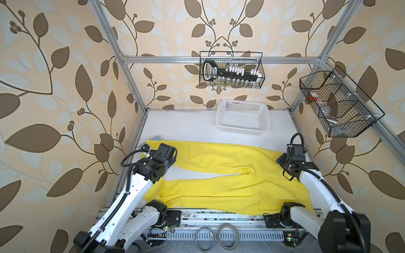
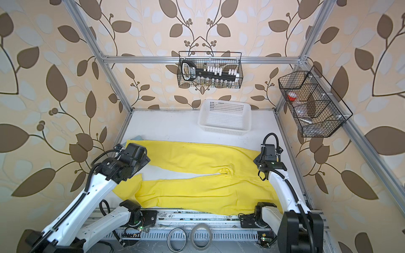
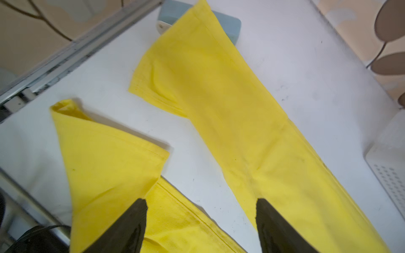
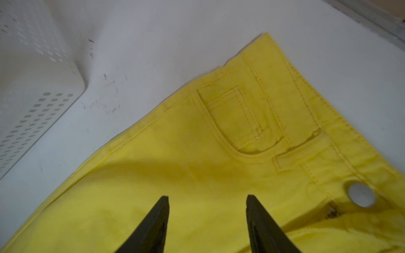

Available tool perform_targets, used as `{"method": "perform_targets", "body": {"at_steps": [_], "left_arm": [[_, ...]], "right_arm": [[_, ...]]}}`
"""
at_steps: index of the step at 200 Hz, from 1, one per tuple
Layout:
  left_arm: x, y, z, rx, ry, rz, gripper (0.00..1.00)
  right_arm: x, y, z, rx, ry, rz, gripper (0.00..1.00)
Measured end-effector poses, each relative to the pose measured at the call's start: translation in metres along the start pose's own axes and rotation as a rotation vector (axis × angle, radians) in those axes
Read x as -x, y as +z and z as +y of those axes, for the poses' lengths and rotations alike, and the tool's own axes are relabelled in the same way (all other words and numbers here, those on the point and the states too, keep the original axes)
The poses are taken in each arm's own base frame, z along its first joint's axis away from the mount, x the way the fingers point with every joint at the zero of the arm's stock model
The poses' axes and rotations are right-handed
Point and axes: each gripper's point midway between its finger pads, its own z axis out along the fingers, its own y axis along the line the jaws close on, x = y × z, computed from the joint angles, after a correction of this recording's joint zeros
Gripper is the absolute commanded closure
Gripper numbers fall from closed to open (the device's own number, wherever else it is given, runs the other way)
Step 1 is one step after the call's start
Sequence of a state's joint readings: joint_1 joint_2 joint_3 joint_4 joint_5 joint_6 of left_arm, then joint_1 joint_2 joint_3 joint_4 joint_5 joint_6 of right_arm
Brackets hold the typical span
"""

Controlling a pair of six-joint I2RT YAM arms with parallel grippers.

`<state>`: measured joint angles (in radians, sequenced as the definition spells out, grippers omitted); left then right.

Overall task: Fold and stack the trousers
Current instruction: Move the trousers to the center of the table, then smooth out the trousers at the center of the table.

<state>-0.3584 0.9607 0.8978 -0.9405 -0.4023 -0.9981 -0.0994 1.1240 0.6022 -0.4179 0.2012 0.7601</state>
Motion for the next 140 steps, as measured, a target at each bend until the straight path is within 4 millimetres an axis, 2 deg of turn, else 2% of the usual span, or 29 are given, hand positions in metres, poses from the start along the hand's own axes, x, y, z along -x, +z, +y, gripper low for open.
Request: {"method": "perform_targets", "body": {"at_steps": [27,53,86,113,140], "left_arm": [[-0.01,0.032,-0.03,-0.011,0.059,0.056,0.2],[-0.018,0.059,-0.05,-0.003,0.105,0.098,0.2],[-0.024,0.089,-0.076,0.014,0.157,0.133,0.2],[-0.024,0.103,-0.087,0.028,0.194,0.144,0.19],[-0.017,0.105,-0.09,0.037,0.226,0.144,0.14]], "right_arm": [[0.0,0.033,0.008,0.001,-0.008,0.023,0.43],[-0.002,0.058,0.007,-0.014,-0.009,0.047,0.43],[0.023,0.079,0.016,-0.012,0.017,0.025,0.43],[0.043,0.091,0.023,-0.002,0.044,0.024,0.43],[0.054,0.1,0.032,-0.001,0.047,0.038,0.43]]}}
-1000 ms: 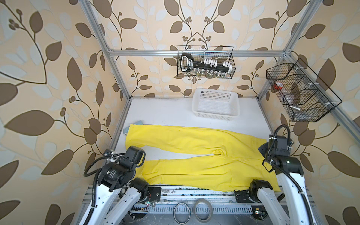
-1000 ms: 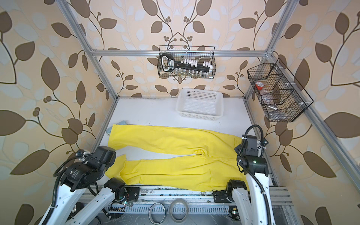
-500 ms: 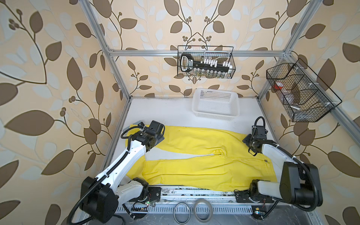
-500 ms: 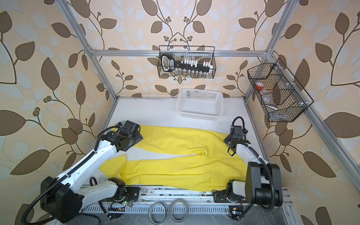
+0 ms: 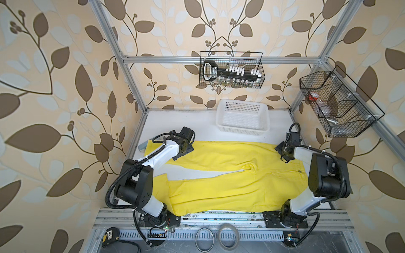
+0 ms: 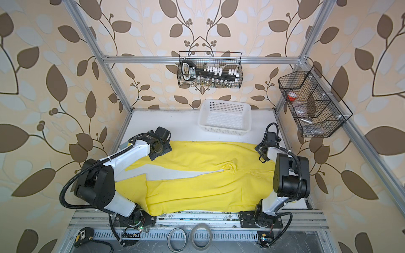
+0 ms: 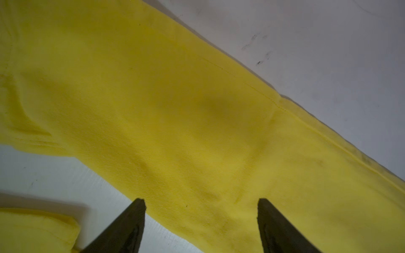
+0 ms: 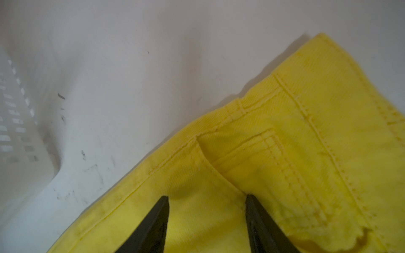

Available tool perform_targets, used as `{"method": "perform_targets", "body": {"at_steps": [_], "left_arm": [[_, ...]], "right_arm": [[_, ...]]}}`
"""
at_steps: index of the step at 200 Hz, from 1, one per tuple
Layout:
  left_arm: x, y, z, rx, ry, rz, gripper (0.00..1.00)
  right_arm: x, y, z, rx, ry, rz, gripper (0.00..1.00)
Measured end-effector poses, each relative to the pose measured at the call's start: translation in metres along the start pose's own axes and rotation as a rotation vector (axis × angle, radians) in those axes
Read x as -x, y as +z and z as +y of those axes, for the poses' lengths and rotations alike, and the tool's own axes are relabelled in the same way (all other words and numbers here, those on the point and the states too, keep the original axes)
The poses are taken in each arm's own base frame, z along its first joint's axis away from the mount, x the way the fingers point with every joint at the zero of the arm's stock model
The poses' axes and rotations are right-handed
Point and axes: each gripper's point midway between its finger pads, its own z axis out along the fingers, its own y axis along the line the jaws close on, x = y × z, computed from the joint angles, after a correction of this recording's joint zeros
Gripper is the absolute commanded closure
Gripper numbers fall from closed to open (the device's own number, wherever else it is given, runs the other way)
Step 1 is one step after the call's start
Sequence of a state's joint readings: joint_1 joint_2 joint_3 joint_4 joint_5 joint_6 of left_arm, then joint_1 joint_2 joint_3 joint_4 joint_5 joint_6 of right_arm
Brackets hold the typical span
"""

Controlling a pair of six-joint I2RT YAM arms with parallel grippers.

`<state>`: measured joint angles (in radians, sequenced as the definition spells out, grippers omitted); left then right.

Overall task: Fold and stack the trousers
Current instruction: Smooth out the trousers at the center of the table.

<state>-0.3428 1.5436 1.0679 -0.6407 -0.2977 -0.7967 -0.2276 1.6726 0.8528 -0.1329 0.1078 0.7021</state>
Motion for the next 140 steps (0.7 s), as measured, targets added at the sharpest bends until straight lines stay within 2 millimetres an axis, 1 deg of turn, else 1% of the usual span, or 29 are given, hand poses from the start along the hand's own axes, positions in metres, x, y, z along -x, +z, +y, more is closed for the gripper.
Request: {"method": "perform_targets", "body": {"at_steps": [11,17,36,50,62,76,93,114,140], "left_arm": [[0.006,-0.003,0.001,0.005,0.005,-0.003,0.13],[0.009,-0.004,0.002,0.008,0.011,-0.005,0.11],[0.019,-0.005,0.012,0.029,0.015,-0.004,0.1],[0.025,-0.003,0.028,0.058,0.0,0.008,0.1],[0.031,0.0,0.046,0.081,-0.035,0.016,0.1],[0.036,0.003,0.07,0.113,-0.077,0.03,0.1],[0.041,0.005,0.092,0.143,-0.123,0.043,0.1],[0.047,0.007,0.109,0.164,-0.161,0.05,0.1],[0.054,0.009,0.126,0.175,-0.207,0.059,0.11]], "right_arm": [[0.003,0.003,0.004,-0.003,-0.001,0.009,0.43],[0.005,0.004,0.006,-0.005,0.002,0.013,0.43],[0.009,0.007,0.009,-0.007,0.022,0.022,0.42],[0.012,0.008,0.008,-0.001,0.058,0.031,0.42],[0.016,0.008,0.004,-0.005,0.095,0.029,0.41],[0.022,0.01,-0.006,-0.023,0.141,0.026,0.4],[0.029,0.011,-0.016,-0.032,0.192,0.019,0.4],[0.035,0.011,-0.023,-0.037,0.237,0.014,0.39],[0.036,0.011,-0.024,-0.037,0.268,0.01,0.39]]}}
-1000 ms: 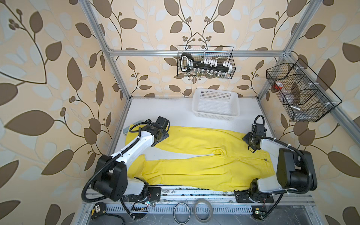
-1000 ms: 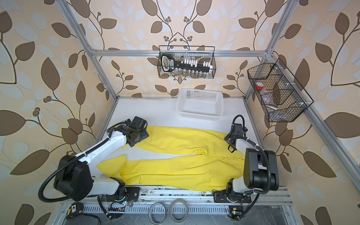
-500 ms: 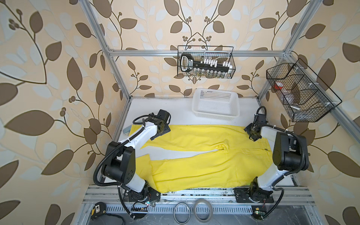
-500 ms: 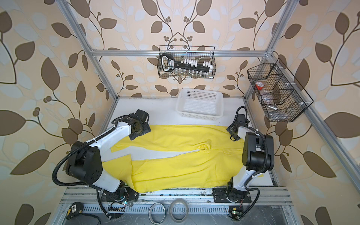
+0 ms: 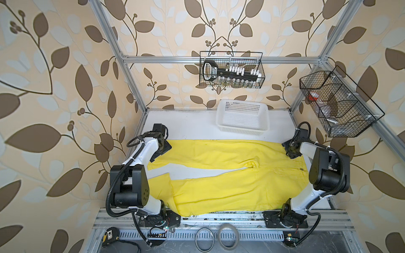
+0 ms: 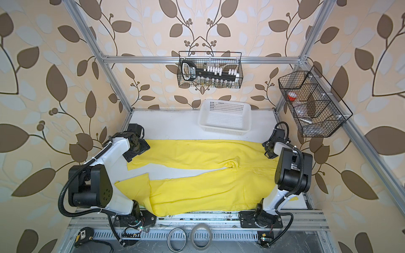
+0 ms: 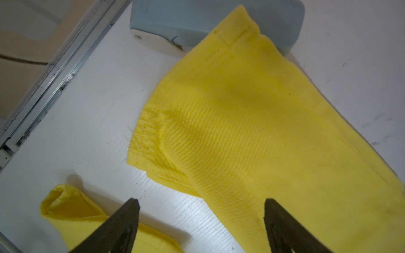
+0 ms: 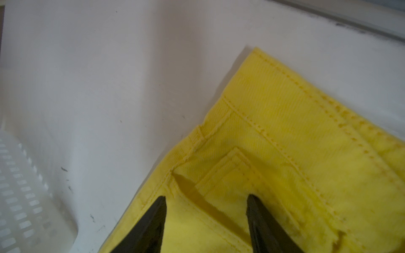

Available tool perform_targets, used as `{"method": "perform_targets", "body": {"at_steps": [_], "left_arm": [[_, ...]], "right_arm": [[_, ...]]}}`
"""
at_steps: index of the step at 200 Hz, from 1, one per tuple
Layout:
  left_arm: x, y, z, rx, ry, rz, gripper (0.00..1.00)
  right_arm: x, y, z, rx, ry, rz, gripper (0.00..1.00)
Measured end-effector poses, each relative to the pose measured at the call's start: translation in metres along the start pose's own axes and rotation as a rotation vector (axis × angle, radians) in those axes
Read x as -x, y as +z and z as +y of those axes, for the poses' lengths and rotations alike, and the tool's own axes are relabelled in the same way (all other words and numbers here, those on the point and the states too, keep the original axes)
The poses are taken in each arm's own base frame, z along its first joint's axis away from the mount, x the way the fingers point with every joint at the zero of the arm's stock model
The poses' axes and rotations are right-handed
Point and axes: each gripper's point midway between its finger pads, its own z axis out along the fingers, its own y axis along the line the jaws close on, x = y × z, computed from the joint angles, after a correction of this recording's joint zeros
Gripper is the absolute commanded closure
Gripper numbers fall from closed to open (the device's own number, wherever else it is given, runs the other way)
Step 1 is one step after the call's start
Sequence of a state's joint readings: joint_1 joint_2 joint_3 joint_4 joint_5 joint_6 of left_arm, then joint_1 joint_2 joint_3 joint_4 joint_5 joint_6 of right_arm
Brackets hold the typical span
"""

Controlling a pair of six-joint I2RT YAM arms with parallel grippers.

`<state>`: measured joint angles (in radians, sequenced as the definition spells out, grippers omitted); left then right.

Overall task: Fold and stack the trousers
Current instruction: Smooth out the trousers at the center of the table.

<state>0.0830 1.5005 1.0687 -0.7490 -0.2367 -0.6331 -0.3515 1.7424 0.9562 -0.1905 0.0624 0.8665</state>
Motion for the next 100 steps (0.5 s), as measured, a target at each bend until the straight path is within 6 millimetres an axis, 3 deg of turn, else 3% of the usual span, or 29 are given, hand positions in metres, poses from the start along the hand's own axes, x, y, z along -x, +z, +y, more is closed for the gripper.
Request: {"method": "perform_targets", "body": {"at_steps": [26,41,80,100], "left_arm": [[0.01,0.006,0.017,0.011,-0.068,0.014,0.15],[0.009,0.01,0.022,0.023,-0.096,0.026,0.23],[-0.029,0.027,0.047,0.112,-0.159,0.106,0.49],[-0.04,0.031,0.053,0.133,-0.178,0.131,0.52]], "right_arm": [[0.001,0.0,0.0,0.005,0.012,0.001,0.39],[0.002,-0.002,0.0,0.011,0.004,0.003,0.39],[-0.005,-0.018,-0.014,0.011,-0.034,-0.001,0.39],[-0.008,-0.038,-0.011,0.043,-0.068,-0.018,0.38]]}}
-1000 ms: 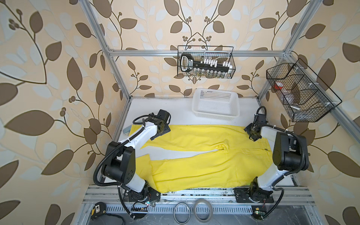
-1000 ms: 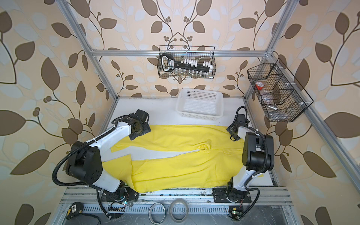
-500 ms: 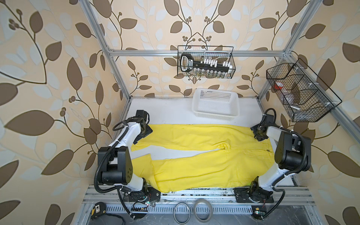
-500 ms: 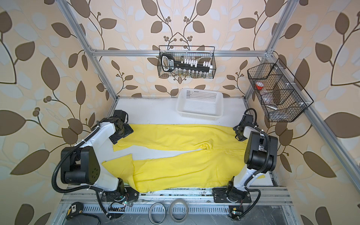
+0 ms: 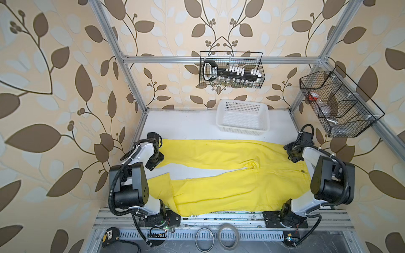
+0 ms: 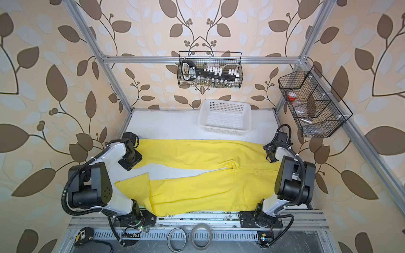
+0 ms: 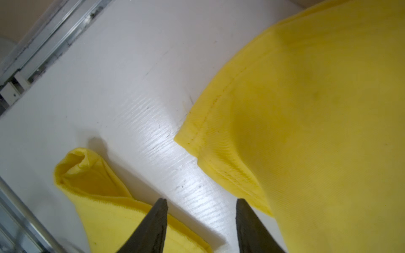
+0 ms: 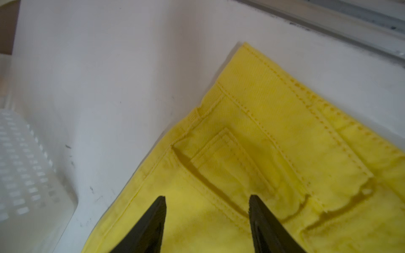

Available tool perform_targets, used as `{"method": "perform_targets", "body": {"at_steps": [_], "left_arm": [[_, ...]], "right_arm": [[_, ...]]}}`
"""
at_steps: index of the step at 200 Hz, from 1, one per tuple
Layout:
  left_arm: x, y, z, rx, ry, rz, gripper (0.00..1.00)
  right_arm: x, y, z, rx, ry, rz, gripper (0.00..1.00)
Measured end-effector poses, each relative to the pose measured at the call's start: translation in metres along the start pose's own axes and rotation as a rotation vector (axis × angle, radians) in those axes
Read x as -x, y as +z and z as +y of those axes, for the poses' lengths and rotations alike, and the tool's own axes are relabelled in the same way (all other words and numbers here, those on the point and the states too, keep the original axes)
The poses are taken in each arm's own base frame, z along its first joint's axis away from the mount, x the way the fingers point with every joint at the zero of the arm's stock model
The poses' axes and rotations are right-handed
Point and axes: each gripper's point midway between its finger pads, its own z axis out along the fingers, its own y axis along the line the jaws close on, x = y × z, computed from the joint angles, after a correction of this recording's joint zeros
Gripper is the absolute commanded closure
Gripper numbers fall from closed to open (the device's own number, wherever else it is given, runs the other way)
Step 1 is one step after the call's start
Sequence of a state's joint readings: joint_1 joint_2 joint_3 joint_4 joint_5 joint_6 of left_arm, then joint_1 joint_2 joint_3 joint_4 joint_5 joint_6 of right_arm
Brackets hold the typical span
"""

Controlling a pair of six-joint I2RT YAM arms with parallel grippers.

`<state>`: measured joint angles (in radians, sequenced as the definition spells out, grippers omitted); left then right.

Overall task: Fold and stack the trousers
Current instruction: Smooth out the trousers at the center of the table.

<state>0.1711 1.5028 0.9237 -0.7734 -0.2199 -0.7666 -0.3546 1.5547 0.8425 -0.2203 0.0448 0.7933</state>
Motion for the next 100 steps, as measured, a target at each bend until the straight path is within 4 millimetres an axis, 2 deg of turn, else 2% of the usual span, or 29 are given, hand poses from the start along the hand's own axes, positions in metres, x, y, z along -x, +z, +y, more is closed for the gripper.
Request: {"method": "perform_targets", "body": {"at_steps": [34,71,100], "left_arm": [[0.0,0.008,-0.006,-0.006,-0.011,0.011,0.47],[-0.006,0.027,-0.013,0.003,-0.031,0.054,0.43],[-0.007,0.033,-0.015,0.004,-0.048,0.063,0.44]], "right_arm": [[-0.019,-0.032,0.022,0.109,-0.076,-0.007,0.38],[-0.051,-0.055,0.028,0.18,-0.146,0.037,0.38],[-0.064,-0.072,0.033,0.22,-0.186,0.046,0.38]]}}
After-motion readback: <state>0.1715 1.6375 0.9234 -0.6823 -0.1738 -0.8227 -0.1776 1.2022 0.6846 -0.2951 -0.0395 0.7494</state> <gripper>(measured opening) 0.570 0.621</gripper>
